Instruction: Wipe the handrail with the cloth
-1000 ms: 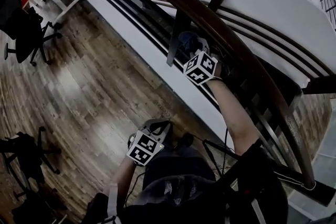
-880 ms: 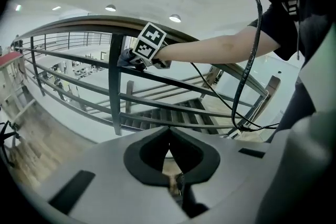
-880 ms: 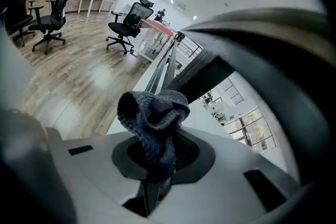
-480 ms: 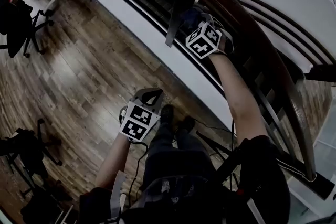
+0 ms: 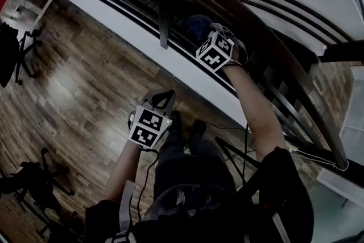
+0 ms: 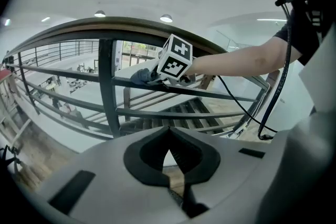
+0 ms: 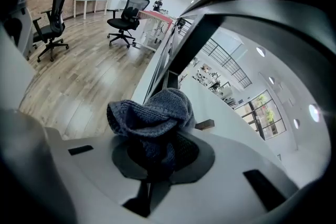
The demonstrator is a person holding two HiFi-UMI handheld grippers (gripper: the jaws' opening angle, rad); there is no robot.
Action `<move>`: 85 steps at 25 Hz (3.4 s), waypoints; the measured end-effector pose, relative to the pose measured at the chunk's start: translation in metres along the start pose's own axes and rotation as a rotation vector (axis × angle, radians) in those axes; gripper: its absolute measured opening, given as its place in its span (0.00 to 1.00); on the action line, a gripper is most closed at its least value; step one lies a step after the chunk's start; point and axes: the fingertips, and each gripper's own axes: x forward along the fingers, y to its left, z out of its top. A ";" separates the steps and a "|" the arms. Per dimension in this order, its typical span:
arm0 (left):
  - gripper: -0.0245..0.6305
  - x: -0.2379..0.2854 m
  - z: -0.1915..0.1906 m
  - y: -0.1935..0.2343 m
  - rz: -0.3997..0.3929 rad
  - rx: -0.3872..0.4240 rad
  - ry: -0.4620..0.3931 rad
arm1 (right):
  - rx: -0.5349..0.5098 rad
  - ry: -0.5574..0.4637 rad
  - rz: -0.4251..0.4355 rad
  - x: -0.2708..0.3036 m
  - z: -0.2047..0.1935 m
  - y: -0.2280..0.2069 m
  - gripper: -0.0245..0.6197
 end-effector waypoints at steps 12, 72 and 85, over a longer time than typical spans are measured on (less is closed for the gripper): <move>0.05 0.059 0.027 -0.117 -0.228 0.189 0.044 | 0.280 0.086 -0.095 -0.088 -0.176 0.004 0.11; 0.05 0.157 0.049 -0.579 -0.510 0.631 0.095 | 1.162 -0.179 -0.456 -0.514 -0.682 0.197 0.11; 0.05 0.011 0.075 -0.438 -0.618 0.579 -0.201 | 1.070 -0.851 -0.120 -0.512 -0.311 0.163 0.11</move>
